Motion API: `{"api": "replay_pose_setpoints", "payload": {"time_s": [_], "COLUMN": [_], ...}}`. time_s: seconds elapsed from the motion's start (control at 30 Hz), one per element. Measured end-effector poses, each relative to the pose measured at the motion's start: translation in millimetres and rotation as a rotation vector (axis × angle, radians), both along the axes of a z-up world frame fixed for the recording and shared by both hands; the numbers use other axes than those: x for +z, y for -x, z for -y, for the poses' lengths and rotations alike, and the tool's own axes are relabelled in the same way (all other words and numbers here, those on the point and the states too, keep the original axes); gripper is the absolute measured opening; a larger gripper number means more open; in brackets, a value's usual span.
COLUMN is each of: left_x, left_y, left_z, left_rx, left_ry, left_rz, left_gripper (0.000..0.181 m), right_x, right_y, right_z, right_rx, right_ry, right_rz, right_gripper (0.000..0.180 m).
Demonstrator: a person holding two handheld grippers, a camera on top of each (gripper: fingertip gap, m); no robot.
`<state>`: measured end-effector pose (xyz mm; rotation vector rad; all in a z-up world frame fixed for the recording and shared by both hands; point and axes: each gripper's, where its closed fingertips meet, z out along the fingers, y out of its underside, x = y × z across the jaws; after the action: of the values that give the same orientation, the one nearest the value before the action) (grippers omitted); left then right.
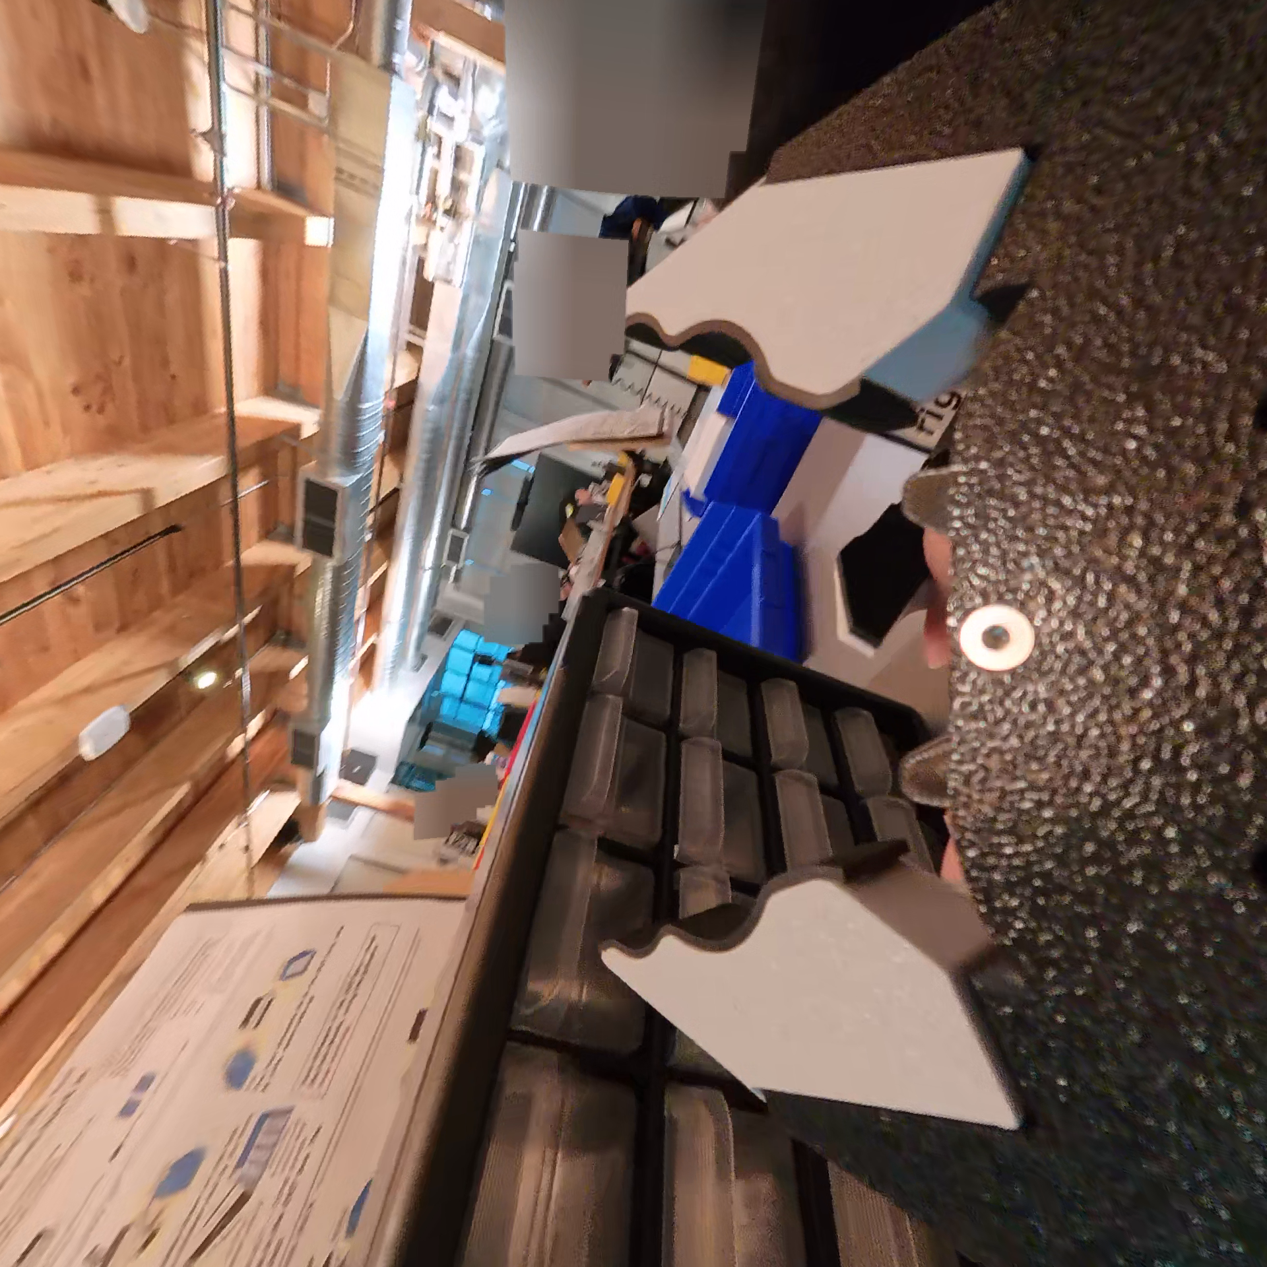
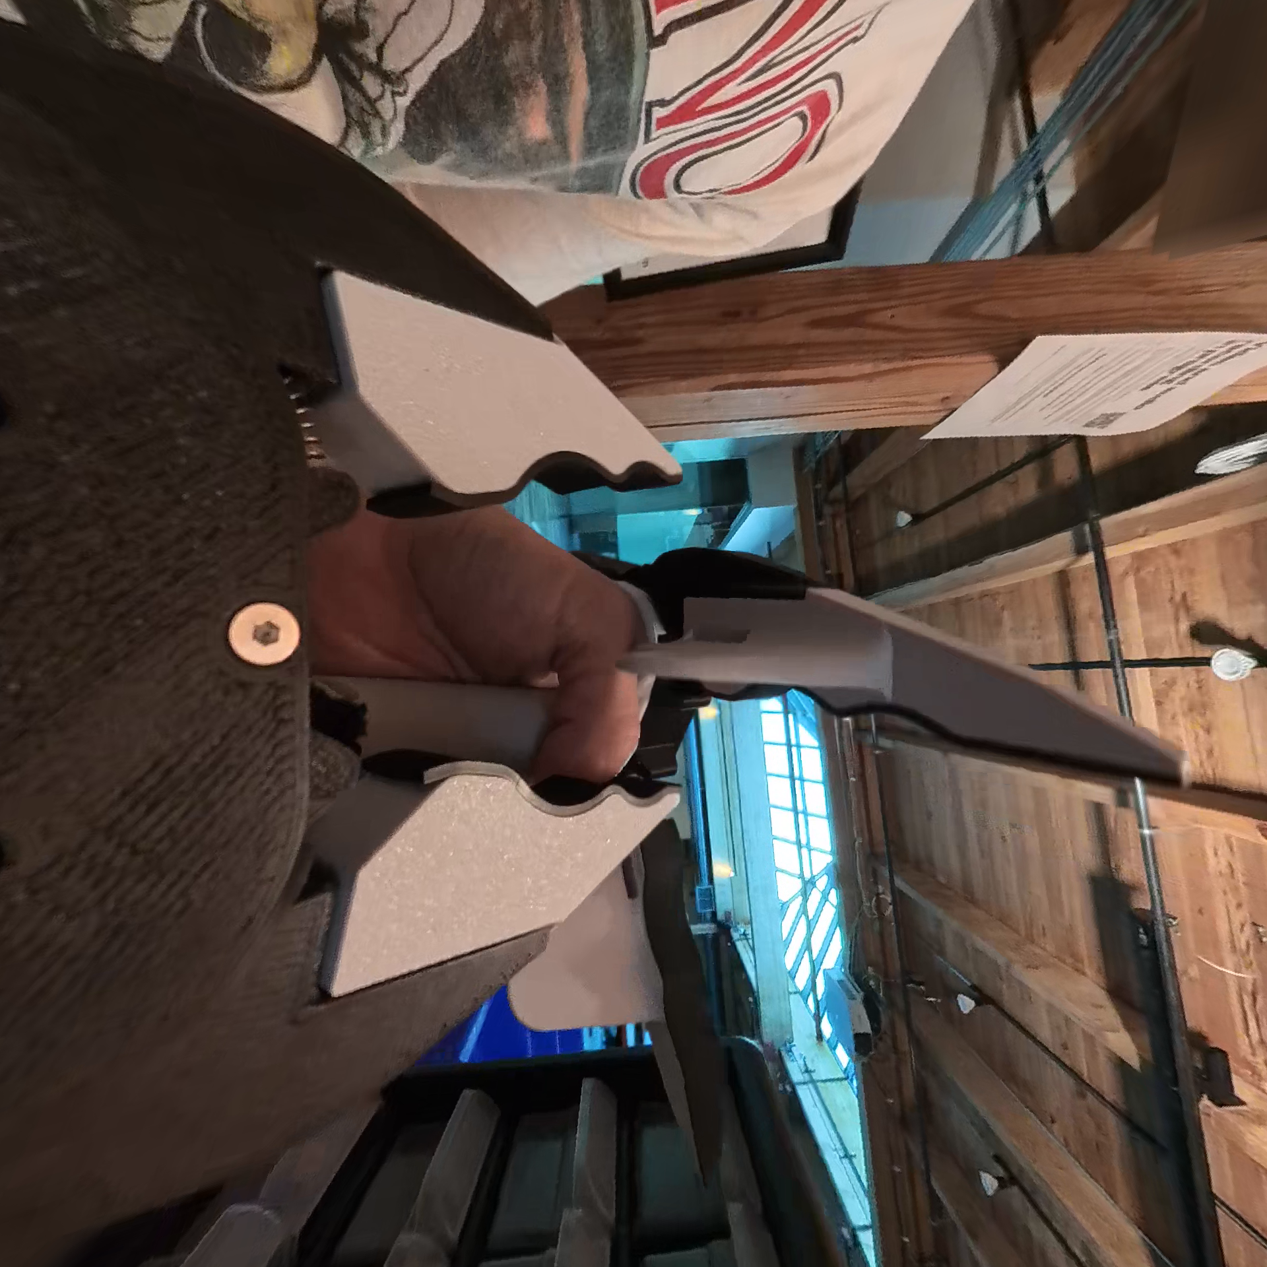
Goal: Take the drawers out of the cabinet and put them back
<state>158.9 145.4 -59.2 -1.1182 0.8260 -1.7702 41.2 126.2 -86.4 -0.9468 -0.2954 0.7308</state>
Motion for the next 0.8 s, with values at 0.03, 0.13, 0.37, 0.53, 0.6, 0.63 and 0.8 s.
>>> {"api": "replay_pose_setpoints", "payload": {"time_s": [0.03, 0.13, 0.37, 0.53, 0.6, 0.63, 0.8], "left_x": [-2, -3, 13, 27, 18, 10, -27], "left_y": [-1, 0, 4, 25, 24, 21, 32], "left_z": [0, 3, -8, -62, -61, -56, -47], "left_rx": [-0.033, -0.092, -0.111, 0.271, 0.287, 0.259, 0.184], "left_ry": [0.008, 0.003, 0.086, -0.071, -0.196, -0.247, -0.468], "left_rz": [-0.016, -0.025, 0.048, 0.12, 0.038, -0.007, -0.14], "left_gripper": [0.158, 0.158, 0.153, 0.135, 0.136, 0.138, 0.141], "right_x": [0, 0, 10, 6, -6, -11, -32], "right_y": [0, 2, -18, -71, -88, -93, -123], "right_z": [-2, -4, 4, 0, 0, 1, 9], "right_rx": [0.001, -0.02, 0.022, -0.272, -0.39, -0.442, -0.708], "right_ry": [-0.002, -0.017, -0.014, 0.102, 0.197, 0.239, 0.437], "right_rz": [-0.006, -0.002, -0.097, -0.105, -0.031, 0.035, 0.439], "right_gripper": [0.082, 0.078, 0.06, 0.073, 0.077, 0.078, 0.092]}}
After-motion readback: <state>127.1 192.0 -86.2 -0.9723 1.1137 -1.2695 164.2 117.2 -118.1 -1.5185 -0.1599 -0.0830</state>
